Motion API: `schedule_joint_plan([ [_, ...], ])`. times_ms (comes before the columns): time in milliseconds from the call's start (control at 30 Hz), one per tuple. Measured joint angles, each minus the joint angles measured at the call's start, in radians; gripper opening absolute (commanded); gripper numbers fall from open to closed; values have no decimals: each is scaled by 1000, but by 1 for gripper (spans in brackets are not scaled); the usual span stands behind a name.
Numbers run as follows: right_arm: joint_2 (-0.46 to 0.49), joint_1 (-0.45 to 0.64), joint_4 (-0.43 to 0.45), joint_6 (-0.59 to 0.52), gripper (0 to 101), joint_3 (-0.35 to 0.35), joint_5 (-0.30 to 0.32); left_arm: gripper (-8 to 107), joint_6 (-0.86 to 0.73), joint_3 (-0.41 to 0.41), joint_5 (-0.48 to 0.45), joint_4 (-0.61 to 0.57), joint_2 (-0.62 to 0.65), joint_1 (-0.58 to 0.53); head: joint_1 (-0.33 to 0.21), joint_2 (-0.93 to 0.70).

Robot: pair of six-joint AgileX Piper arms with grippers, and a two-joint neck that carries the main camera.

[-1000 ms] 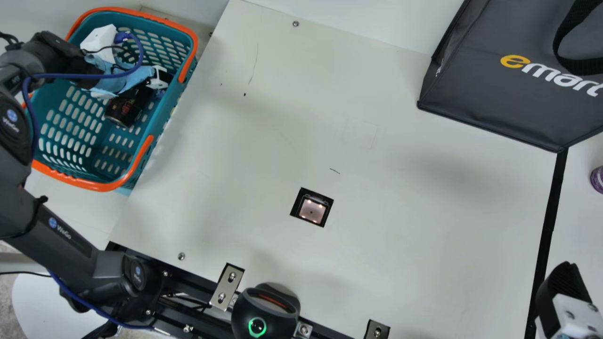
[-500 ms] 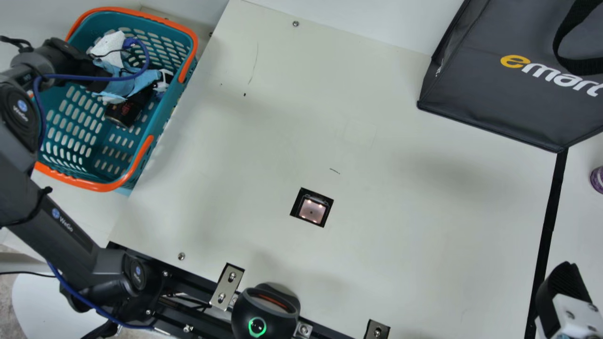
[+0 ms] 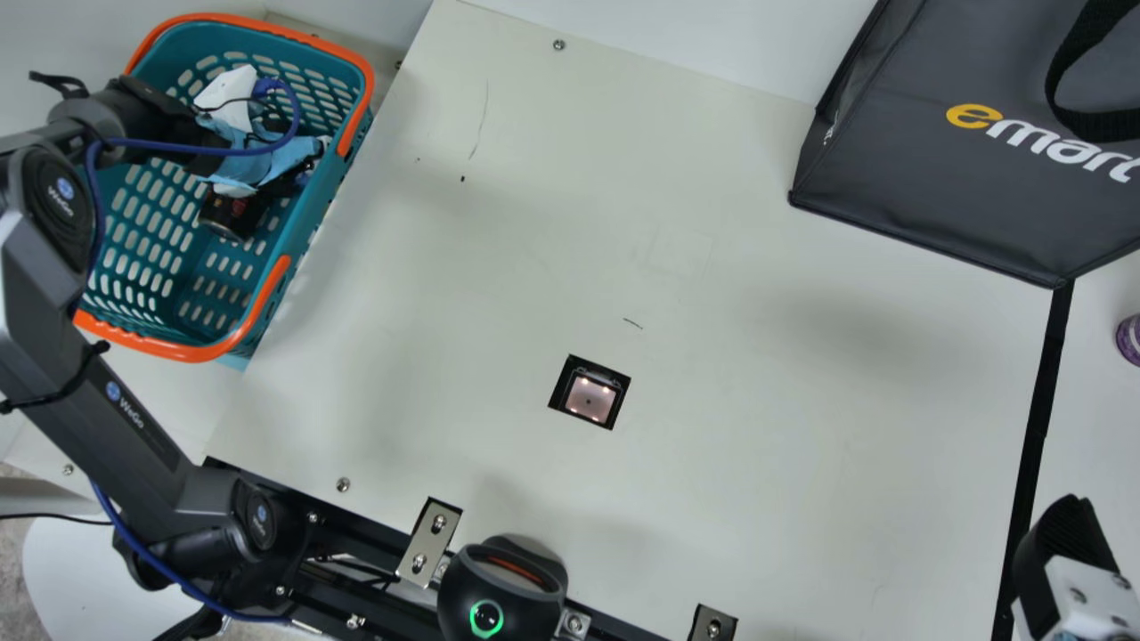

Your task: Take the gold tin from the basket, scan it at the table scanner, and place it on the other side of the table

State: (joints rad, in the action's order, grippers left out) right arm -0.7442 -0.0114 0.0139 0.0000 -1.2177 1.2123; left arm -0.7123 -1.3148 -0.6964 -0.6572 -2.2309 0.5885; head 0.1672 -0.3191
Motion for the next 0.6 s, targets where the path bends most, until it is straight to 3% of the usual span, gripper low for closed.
schedule_joint_plan([
  [600, 0, 0, 0, 0, 95, 0, 0, 90, 73, 32, 107, 144, 7, -36, 0, 2],
])
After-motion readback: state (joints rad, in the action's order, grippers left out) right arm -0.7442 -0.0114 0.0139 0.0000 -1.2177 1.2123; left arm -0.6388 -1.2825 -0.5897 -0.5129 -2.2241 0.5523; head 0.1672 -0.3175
